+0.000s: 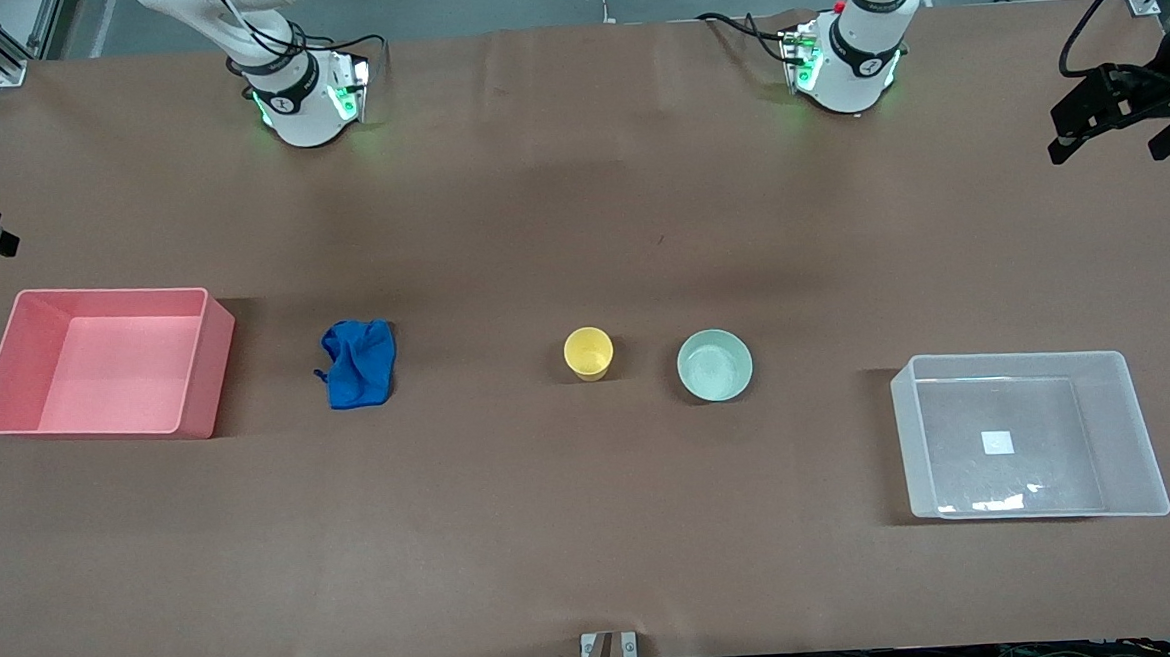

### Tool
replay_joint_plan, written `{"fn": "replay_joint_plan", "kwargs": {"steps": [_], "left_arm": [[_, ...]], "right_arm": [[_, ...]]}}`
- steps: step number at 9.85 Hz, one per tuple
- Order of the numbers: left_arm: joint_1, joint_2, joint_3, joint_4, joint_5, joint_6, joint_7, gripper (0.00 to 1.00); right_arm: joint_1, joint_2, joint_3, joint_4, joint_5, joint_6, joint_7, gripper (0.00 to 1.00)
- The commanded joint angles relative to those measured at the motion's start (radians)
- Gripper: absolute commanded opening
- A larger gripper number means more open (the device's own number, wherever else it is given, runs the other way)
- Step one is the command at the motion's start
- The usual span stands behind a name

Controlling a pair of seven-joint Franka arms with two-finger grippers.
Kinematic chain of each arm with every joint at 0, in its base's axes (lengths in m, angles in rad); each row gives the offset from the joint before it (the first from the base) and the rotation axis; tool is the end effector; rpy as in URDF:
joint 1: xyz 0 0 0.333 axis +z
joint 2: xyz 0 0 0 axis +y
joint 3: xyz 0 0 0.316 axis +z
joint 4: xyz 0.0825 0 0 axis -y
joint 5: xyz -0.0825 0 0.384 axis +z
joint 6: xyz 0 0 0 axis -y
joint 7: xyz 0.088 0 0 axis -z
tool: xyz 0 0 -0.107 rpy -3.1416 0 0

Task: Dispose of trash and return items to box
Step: 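Reach the left gripper to the green cup while the right gripper reaches the cloth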

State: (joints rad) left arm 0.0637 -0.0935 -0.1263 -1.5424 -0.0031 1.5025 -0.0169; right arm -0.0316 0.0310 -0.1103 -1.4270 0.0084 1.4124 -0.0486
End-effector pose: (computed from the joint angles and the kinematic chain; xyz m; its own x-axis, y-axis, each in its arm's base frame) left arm 0.5163 -0.0365 0.6814 0.9975 -0.0459 0.0530 -0.0455 -0.9989 -0.0078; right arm 0.5423 -0.0753 0.6607 0.9948 -0.0918 -0.0451 -0.0922 -0.9957 -0.0071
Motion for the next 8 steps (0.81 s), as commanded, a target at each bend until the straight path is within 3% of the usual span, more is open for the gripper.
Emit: {"fn": "replay_joint_plan", "kwargs": {"steps": [1,4,8], "left_arm": [[0.001,0.026,-0.004,0.005,0.020,-0.008,0.021,1.00],[-0.010,0.072,-0.004,0.005,0.006,0.008,0.020,1.00],[-0.105,0.260,-0.087,-0.065,0.009,0.285,-0.068,1.00]], "right_arm": [[-0.005,-0.014,0.000,-0.018,0.012,-0.003,-0.014,1.00],[-0.005,-0.014,0.000,-0.018,0.012,-0.007,-0.014,1.00],[0.016,-0.013,0.003,-0.021,0.010,-0.013,0.015,1.00]]}}
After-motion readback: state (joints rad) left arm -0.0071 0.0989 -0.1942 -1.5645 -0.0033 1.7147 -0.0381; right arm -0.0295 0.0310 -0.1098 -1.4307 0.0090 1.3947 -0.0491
